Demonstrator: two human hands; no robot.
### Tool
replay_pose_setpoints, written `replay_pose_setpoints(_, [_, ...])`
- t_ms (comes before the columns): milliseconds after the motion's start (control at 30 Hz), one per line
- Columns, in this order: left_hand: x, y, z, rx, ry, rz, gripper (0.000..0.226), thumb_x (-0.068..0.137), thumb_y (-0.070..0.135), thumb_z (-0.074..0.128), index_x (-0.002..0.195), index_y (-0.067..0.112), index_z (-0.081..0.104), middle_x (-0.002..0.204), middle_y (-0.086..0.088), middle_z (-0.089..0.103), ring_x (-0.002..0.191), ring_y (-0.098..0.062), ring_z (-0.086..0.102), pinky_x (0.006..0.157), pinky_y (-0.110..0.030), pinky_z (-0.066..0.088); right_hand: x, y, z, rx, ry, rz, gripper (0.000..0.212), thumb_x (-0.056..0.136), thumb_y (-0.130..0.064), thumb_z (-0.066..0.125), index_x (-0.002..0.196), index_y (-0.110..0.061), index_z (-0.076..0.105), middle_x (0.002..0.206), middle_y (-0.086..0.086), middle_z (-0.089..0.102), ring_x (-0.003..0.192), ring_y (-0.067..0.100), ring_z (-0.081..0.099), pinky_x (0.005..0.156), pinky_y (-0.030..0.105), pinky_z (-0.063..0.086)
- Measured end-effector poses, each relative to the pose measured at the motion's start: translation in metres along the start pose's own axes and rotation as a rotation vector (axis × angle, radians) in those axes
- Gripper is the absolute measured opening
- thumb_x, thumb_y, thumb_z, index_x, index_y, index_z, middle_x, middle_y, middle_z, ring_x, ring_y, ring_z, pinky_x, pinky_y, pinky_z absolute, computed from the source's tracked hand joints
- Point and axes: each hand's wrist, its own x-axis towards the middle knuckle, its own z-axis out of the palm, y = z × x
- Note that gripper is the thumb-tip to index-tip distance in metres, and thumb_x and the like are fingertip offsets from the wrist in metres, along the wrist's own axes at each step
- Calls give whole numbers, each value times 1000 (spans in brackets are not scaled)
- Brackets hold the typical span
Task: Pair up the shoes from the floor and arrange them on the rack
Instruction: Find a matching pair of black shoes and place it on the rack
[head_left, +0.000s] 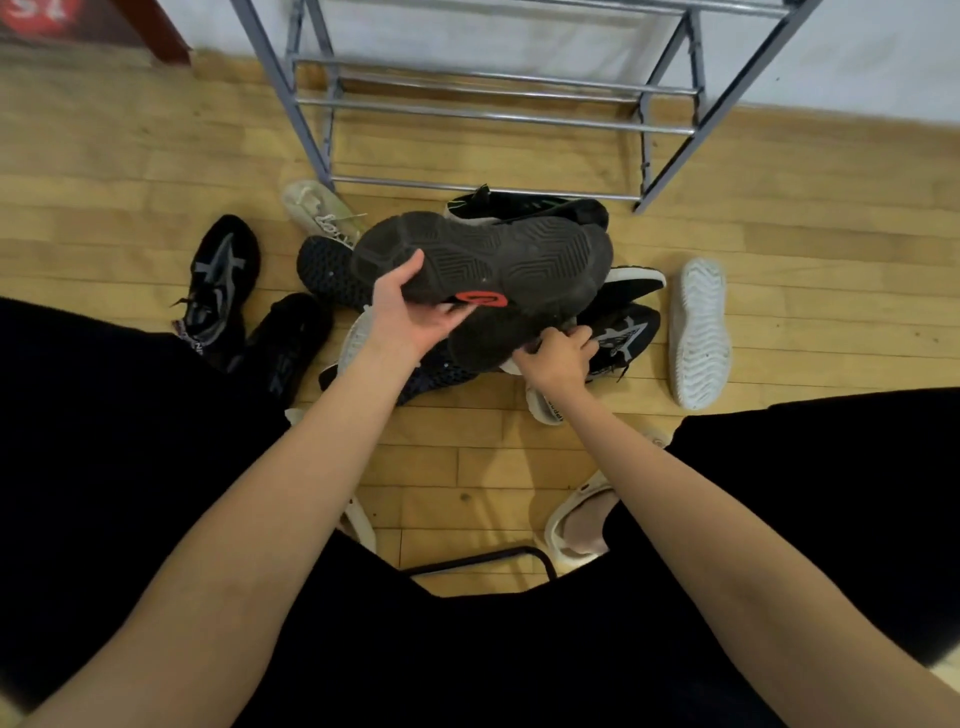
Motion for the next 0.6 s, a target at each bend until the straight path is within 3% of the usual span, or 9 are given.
replay_pose_setpoints(100, [2,39,-15,48,125,141,29,93,21,55,111,-1,59,113,-21,65,104,-38,61,84,-46,53,4,-8,2,-65,111,18,39,85,-31,63,114,-6,52,136,22,33,125,42,32,105,45,32])
replay_pose_setpoints(200, [9,71,-38,234,301,269,34,90,22,59,119,4,58,117,-16,66,102,-31,65,69,-37,57,-1,-15,7,36,266,-41,48,86,-22,61,128,-6,43,132,21,39,122,39,38,103,43,33])
replay_pose_setpoints(267, [13,78,-46,387,403,297,34,87,21,63,118,8,58,113,-11,67,96,-27,67,58,-30,56,-1,-20,11,168,232,-17,56,88,-23,60,134,0,36,135,23,38,122,39,41,103,43,37])
replay_pose_setpoints(333, [21,79,-48,490,453,324,49,82,19,70,126,8,51,114,-11,67,91,-25,68,51,-27,55,2,-30,14,263,106,74,68,91,-27,60,141,5,25,143,27,30,130,40,35,105,42,35])
replay_pose_setpoints(400, [30,81,-43,567,450,354,63,81,21,74,135,8,45,121,-11,64,95,-23,66,58,-28,56,6,-44,15,297,-13,140,83,92,-29,60,148,2,8,149,30,17,134,43,31,107,43,35])
replay_pose_setpoints(467, [43,86,-39,683,460,396,66,80,29,75,136,9,46,123,-7,62,102,-23,62,77,-34,55,11,-55,18,320,-115,197,94,91,-34,61,152,-7,-6,152,31,9,132,47,33,106,45,37])
replay_pose_setpoints(533, [55,92,-37,816,479,416,73,74,46,75,134,11,52,124,-5,63,108,-22,61,93,-38,52,16,-64,25,354,-172,263,104,89,-42,62,152,-14,-16,152,31,6,131,49,35,106,48,36])
replay_pose_setpoints(600, [66,94,-44,891,495,388,79,71,55,73,134,11,53,126,-6,63,113,-23,60,99,-40,50,17,-71,34,445,-183,299,112,87,-46,64,149,-20,-26,152,33,5,130,48,37,108,51,35])
